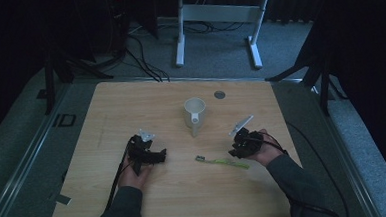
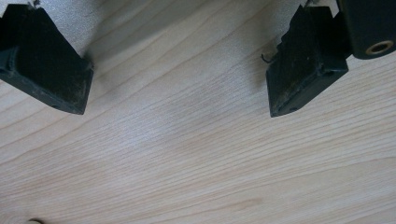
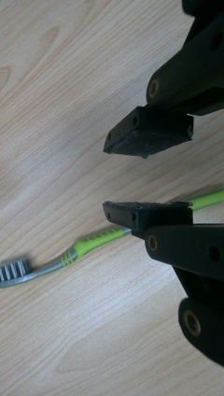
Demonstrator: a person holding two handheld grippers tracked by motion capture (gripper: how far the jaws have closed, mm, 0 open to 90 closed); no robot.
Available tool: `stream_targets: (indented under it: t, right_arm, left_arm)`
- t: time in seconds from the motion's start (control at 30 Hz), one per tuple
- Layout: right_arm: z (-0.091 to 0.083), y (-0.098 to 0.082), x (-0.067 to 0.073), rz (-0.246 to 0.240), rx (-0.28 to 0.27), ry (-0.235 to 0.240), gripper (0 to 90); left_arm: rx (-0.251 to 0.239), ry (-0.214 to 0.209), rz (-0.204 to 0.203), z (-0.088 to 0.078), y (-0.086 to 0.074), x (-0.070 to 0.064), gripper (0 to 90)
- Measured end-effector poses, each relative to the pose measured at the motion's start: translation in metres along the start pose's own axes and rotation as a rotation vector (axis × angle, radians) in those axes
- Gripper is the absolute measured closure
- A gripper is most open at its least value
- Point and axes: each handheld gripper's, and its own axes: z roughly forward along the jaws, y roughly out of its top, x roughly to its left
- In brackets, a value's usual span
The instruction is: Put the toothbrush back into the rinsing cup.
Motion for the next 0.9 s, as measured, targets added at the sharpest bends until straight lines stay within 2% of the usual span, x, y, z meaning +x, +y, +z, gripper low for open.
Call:
stream_targets:
  t: [0.33, 0.63, 0.9]
  right_arm:
    - [0.004, 0.005, 0.005, -0.042, 0.03, 0.009, 65.3]
    - [0.004, 0.009, 0.006, -0.051, 0.036, 0.013, 66.7]
    - [0.007, 0.015, 0.009, -0.078, 0.051, 0.017, 69.2]
  left_arm:
    - [0.0, 0.0, 0.0, 0.0, 0.0, 0.0, 7.6]
    - [0.0, 0.0, 0.0, 0.0, 0.0, 0.0, 7.6]
    - [0.0, 0.0, 0.0, 0.0, 0.0, 0.0, 7.6]
